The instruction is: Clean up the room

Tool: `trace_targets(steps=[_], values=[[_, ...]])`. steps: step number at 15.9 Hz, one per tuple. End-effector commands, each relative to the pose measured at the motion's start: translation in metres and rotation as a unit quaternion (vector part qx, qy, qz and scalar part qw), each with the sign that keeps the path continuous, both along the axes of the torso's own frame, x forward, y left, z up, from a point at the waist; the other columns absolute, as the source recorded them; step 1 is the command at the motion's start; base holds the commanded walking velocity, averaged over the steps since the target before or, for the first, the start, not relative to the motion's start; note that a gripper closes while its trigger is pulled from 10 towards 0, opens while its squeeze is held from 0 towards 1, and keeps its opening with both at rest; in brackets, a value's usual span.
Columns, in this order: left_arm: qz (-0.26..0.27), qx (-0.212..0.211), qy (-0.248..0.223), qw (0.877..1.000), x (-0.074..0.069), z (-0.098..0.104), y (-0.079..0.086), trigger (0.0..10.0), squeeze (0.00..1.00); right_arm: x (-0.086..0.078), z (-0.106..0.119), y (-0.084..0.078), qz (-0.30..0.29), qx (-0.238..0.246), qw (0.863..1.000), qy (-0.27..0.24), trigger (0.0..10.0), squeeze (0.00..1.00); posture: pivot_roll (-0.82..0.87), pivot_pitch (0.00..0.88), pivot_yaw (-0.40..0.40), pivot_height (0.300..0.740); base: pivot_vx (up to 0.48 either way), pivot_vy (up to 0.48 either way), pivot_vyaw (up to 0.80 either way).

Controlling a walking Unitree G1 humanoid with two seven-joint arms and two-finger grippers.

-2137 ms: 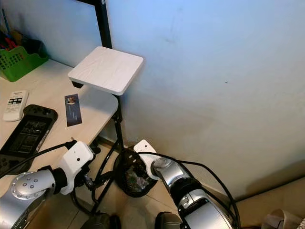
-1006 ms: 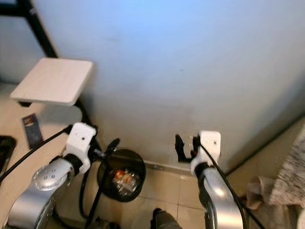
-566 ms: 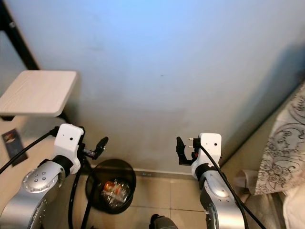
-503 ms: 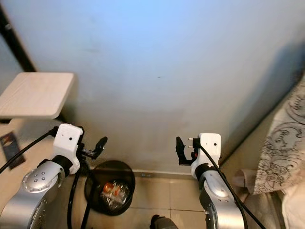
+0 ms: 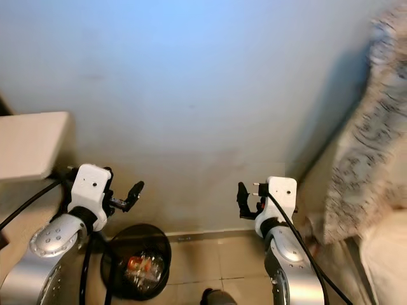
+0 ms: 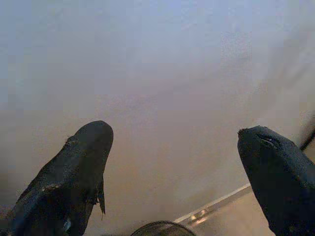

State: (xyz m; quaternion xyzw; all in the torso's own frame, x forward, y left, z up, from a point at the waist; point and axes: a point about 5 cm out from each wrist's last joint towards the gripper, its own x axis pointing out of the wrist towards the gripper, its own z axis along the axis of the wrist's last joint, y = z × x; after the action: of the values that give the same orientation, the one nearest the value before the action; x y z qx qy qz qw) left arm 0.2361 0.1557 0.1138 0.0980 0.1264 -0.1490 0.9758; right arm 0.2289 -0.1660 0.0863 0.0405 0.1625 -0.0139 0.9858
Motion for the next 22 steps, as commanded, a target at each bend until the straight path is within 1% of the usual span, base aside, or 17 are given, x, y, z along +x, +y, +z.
trace_targets(steps=[1,3,8,12,15,17,22], values=[[0.001,0.007,-0.005,1.0,0.0012,0.0004,0.0013,10.0,0.0,0.001,0.0048,-0.0016,-0.006,-0.005,1.0,-0.009,10.0,1.0,-0.1,0.0,0.026,0.74,0.0,0.0,-0.76],[0.006,0.001,-0.006,1.0,0.0004,0.0004,0.0015,10.0,0.0,-0.0006,0.0054,-0.0012,-0.002,-0.015,1.0,-0.009,10.0,1.0,-0.1,0.0,0.023,0.74,0.0,0.0,-0.76],[0.008,-0.011,-0.008,1.0,-0.0015,0.0004,-0.0001,10.0,0.0,-0.0038,0.0051,-0.0009,0.001,-0.021,1.0,-0.004,10.0,1.0,-0.11,0.008,0.014,0.74,0.0,0.0,-0.76],[0.02,-0.012,-0.012,1.0,-0.0024,0.0002,0.0011,10.0,0.0,-0.0042,0.0057,-0.0034,0.001,-0.027,1.0,0.0,10.0,1.0,-0.11,0.02,0.002,0.74,0.0,0.0,-0.76],[0.027,-0.004,-0.023,0.999,0.0001,0.0024,0.0038,10.0,0.0,-0.0023,0.006,-0.0033,-0.001,-0.029,1.0,0.003,10.0,1.0,-0.11,0.027,0.001,0.74,0.0,0.0,-0.76],[0.031,-0.008,-0.028,0.999,0.0023,0.0045,0.0037,10.0,0.0,-0.0019,0.006,-0.0025,-0.003,-0.029,1.0,0.004,10.0,1.0,-0.11,0.032,0.002,0.74,0.0,0.0,-0.76],[0.03,-0.006,-0.031,0.999,0.0076,0.0053,0.0016,10.0,0.0,-0.0001,0.0071,-0.0016,-0.004,-0.029,1.0,0.005,10.0,1.0,-0.12,0.045,0.007,0.74,0.0,-0.467,-0.76]])
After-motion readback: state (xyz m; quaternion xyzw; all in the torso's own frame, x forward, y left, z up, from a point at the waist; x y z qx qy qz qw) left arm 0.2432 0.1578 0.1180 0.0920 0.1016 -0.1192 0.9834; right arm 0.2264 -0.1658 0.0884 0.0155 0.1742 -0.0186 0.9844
